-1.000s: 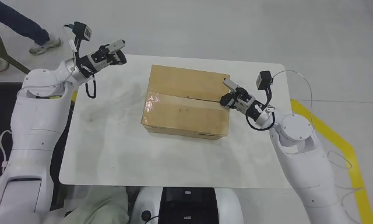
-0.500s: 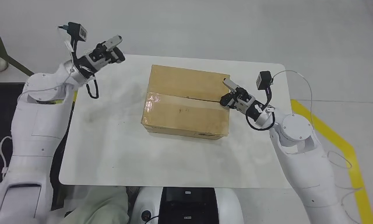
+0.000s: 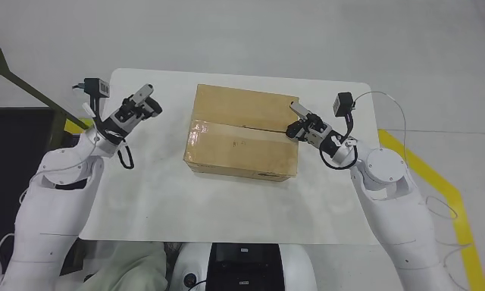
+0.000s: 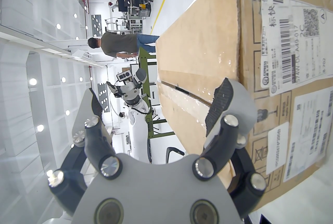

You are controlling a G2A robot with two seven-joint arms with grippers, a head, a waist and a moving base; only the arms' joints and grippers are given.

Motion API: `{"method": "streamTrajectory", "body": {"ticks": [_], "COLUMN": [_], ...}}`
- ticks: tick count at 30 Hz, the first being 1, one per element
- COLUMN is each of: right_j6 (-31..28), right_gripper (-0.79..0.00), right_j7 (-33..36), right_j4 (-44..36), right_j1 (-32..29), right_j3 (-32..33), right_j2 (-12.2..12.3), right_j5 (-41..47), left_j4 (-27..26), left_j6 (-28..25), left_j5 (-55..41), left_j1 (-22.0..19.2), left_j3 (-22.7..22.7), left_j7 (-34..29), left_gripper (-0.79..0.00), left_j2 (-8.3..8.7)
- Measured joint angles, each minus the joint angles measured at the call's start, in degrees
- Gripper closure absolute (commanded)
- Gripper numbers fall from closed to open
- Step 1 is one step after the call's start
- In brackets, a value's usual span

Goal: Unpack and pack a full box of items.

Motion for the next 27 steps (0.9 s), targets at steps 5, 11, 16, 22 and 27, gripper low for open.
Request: {"method": "streamTrajectory", "body": {"ticks": [5, 11, 16, 22, 27], "right_j6": [0.0, 0.0, 0.0, 0.0, 0.0], "right_gripper": [-0.785, -0.785, -0.785, -0.785, -0.785], "right_j7": [0.0, 0.0, 0.0, 0.0, 0.0], "right_j4": [0.0, 0.0, 0.0, 0.0, 0.0], "right_j1": [0.0, 0.0, 0.0, 0.0, 0.0], "right_j3": [0.0, 0.0, 0.0, 0.0, 0.0], "right_j2": [0.0, 0.0, 0.0, 0.0, 0.0], "right_j5": [0.0, 0.0, 0.0, 0.0, 0.0], "left_j4": [-1.1, -1.07, -1.07, -1.07, -1.07], "left_j6": [-0.97, -0.94, -0.94, -0.94, -0.94], "left_j5": [-1.16, -1.13, -1.12, -1.12, -1.13], "left_j1": [2.86, 2.79, 2.79, 2.79, 2.79], "left_j3": [-1.54, -1.49, -1.49, -1.49, -1.49], "left_j7": [2.61, 2.52, 2.52, 2.52, 2.52], "left_gripper": [-0.785, -0.785, -0.785, -0.785, -0.785], "left_j2": [-0.24, -0.24, -0.24, -0.24, -0.24]}}
